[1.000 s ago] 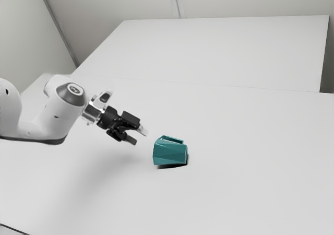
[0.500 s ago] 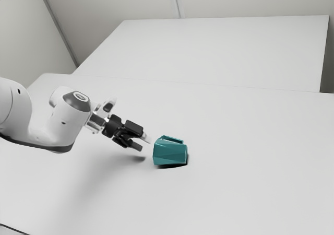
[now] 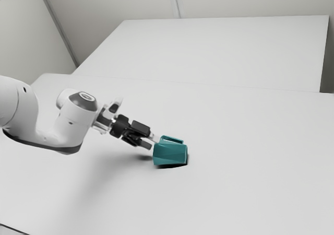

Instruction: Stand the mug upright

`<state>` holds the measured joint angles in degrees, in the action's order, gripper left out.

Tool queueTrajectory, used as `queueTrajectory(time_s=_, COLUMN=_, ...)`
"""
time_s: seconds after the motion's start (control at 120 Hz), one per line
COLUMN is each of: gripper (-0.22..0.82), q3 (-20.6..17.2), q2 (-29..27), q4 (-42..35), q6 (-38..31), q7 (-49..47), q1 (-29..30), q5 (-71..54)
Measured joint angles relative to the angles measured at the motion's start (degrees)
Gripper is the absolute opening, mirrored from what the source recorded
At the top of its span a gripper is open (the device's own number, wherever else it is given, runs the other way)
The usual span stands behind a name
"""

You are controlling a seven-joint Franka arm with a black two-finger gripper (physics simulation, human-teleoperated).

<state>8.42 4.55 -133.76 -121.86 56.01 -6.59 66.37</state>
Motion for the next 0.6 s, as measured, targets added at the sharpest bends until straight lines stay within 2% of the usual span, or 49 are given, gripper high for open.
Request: queueTrajectory(time_s=0.6, gripper=0.6, q3=-1.6, q2=3.3, q4=0.4, q6=0.6, q7=5.6, q1=0.1, q5=7.0)
